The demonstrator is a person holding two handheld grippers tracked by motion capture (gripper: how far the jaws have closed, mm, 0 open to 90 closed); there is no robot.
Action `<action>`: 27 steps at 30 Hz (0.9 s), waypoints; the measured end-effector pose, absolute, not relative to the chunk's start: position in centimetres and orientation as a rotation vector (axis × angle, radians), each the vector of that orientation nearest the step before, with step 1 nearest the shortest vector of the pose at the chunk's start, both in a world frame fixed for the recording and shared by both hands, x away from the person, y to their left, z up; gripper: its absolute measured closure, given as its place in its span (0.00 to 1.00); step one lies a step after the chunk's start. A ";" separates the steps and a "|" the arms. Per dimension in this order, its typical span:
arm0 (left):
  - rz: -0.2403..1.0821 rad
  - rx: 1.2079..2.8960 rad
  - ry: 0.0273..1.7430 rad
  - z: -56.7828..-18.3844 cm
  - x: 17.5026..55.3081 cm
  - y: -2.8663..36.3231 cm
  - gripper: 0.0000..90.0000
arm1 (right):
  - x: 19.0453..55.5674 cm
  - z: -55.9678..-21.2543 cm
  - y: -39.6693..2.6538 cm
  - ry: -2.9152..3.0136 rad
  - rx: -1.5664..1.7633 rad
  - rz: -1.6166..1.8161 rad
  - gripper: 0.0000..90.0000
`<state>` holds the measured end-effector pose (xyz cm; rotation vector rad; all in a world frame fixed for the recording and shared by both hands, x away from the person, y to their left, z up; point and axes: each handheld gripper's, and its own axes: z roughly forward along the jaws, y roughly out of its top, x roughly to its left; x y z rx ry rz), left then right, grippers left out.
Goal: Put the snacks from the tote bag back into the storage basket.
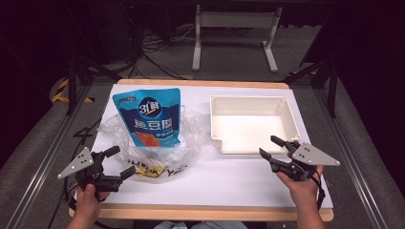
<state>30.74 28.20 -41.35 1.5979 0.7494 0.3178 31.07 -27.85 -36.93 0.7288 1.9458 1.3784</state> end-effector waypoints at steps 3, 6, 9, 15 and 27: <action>0.320 1.599 0.751 -41.3 30.7 28.2 0.00 | 31.0 -36.8 -27.9 1.946 0.727 1.378 0.47; 0.324 1.597 0.753 -41.2 30.7 28.3 0.00 | 31.0 -36.7 -27.9 1.953 0.738 1.376 0.47; 0.324 1.594 0.755 -41.2 30.8 28.3 0.00 | 31.1 -36.7 -27.9 1.950 0.730 1.383 0.46; 0.324 1.598 0.756 -41.2 30.7 28.3 0.00 | 31.0 -36.1 -27.9 1.943 0.728 1.420 0.46; 0.324 1.596 0.755 -41.2 30.7 28.3 0.00 | 31.0 -35.7 -27.6 1.963 0.701 1.418 0.44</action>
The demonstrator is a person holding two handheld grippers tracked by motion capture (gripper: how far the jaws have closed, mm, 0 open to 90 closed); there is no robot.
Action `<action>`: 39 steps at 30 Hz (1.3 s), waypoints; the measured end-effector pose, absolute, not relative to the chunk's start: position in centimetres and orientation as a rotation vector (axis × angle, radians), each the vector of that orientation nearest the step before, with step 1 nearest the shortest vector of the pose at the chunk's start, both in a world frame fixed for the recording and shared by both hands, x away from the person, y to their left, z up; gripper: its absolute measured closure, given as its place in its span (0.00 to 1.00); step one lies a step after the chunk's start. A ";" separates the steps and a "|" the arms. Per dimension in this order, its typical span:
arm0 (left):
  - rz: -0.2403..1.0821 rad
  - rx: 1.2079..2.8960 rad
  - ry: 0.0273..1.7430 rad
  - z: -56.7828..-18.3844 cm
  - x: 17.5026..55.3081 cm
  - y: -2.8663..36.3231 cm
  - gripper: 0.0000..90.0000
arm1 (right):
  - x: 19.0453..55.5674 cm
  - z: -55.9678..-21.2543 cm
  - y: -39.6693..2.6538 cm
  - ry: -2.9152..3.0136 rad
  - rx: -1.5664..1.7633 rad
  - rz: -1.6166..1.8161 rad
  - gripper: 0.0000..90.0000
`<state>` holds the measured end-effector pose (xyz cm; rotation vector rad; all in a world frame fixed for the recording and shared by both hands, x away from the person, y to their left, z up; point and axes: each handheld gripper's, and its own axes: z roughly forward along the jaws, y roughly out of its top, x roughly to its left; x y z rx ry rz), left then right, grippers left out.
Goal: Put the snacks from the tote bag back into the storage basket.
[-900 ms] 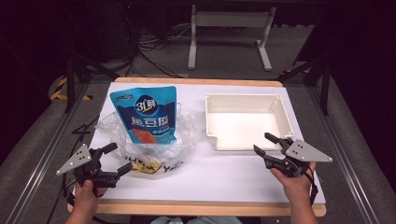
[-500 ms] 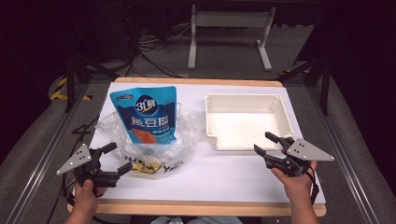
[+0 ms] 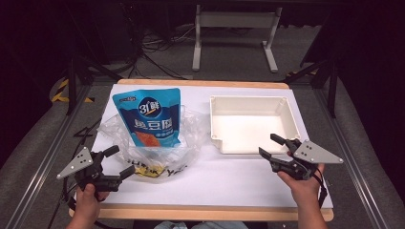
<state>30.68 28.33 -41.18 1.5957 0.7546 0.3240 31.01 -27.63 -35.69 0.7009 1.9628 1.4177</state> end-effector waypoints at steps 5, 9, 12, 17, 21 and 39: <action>0.327 1.597 0.757 -41.2 30.6 28.3 0.00 | 31.3 -35.0 -27.1 1.970 0.676 1.426 0.43; 0.325 1.599 0.754 -41.2 30.6 28.2 0.00 | 31.8 -34.3 -26.4 2.002 0.644 1.430 0.42; 0.327 1.598 0.754 -41.2 30.6 28.2 0.00 | 32.0 -33.9 -26.0 2.016 0.625 1.438 0.42; 0.326 1.605 0.755 -41.2 30.6 28.3 0.00 | 32.6 -33.1 -25.1 2.032 0.596 1.461 0.41; 0.325 1.605 0.749 -41.2 30.6 28.3 0.00 | 33.1 -32.5 -24.2 2.058 0.568 1.485 0.40; 0.326 1.594 0.749 -41.2 30.5 28.3 0.00 | 36.2 -30.9 -19.4 2.162 0.427 1.603 0.37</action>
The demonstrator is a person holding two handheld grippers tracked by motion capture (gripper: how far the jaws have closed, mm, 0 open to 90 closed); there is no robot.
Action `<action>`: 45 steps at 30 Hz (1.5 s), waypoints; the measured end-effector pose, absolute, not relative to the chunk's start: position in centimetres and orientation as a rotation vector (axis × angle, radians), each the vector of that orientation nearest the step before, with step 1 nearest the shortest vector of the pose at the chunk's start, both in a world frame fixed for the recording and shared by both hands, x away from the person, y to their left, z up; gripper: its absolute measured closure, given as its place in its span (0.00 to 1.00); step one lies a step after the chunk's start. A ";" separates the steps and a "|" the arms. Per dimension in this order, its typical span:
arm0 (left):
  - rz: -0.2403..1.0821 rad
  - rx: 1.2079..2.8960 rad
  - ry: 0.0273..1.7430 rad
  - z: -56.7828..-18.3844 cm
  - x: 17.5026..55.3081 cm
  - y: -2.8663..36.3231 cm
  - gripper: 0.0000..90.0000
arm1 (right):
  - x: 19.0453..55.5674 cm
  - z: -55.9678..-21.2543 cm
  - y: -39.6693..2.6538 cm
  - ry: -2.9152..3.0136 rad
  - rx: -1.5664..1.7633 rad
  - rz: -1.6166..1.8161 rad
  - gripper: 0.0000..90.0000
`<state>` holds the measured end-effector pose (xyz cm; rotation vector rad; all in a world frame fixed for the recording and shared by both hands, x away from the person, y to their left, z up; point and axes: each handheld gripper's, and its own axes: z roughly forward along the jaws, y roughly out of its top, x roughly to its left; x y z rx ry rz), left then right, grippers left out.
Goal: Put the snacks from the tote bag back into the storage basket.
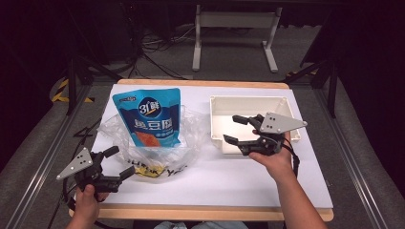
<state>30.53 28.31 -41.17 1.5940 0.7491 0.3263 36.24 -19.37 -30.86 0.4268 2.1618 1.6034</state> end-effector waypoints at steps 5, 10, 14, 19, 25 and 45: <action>0.324 1.597 0.748 -41.1 30.5 28.3 0.00 | 37.1 -30.5 -18.2 2.180 0.401 1.615 0.37; 0.323 1.596 0.747 -41.2 30.5 28.4 0.00 | 38.1 -30.3 -17.1 2.207 0.393 1.623 0.37; 0.322 1.597 0.745 -41.2 30.5 28.3 0.00 | 38.8 -30.1 -16.2 2.216 0.387 1.641 0.37; 0.322 1.593 0.746 -41.2 30.6 28.4 0.00 | 39.7 -30.1 -14.9 2.215 0.383 1.686 0.30; 0.322 1.593 0.746 -41.2 30.5 28.3 0.00 | 40.7 -30.1 -13.7 2.235 0.380 1.698 0.28; 0.325 1.589 0.745 -41.1 30.6 28.6 0.00 | 44.2 -31.0 -8.7 2.279 0.378 1.617 0.25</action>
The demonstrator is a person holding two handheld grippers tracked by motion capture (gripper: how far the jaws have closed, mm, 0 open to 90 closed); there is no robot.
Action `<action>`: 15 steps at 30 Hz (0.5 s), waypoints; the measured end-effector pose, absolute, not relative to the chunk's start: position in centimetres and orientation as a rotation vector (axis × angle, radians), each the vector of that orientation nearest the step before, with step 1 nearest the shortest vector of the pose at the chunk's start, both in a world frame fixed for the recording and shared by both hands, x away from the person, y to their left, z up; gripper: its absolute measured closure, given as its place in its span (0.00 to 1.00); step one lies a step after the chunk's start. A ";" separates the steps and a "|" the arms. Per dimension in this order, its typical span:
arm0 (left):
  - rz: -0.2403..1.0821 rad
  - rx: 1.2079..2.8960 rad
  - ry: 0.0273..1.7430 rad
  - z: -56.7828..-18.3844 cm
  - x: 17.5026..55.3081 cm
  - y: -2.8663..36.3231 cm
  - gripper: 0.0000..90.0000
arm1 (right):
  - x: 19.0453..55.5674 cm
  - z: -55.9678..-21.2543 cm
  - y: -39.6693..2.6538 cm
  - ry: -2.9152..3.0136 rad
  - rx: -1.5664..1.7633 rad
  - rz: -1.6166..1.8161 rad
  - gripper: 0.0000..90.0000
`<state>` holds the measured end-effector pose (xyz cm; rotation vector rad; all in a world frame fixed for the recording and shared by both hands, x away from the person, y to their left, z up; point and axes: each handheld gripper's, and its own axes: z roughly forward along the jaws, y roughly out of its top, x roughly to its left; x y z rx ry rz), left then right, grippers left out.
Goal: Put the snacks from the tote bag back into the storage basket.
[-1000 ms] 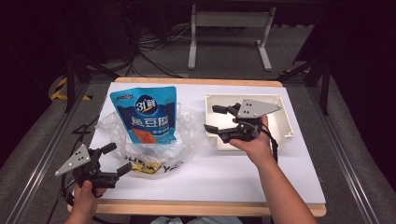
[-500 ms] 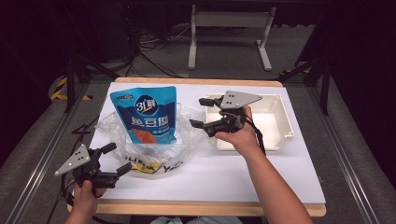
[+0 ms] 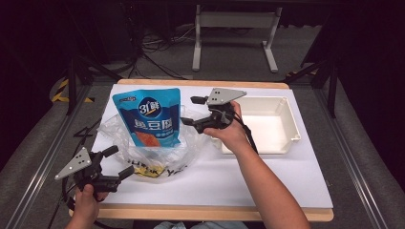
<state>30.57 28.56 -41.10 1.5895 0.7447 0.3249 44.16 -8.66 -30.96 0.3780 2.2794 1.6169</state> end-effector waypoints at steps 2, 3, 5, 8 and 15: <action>0.323 1.593 0.743 -41.1 30.6 28.6 0.00 | 44.6 -31.2 -8.1 2.294 0.381 1.613 0.24; 0.323 1.593 0.743 -41.0 30.6 28.6 0.00 | 44.9 -31.4 -7.8 2.300 0.383 1.613 0.23; 0.325 1.592 0.741 -41.0 30.6 28.6 0.00 | 45.2 -31.6 -7.4 2.298 0.392 1.625 0.22; 0.325 1.581 0.741 -41.1 30.6 28.7 0.00 | 45.9 -32.4 -6.4 2.309 0.410 1.652 0.20; 0.327 1.577 0.746 -41.1 30.6 28.7 0.00 | 46.6 -33.6 -4.9 2.339 0.403 1.665 0.20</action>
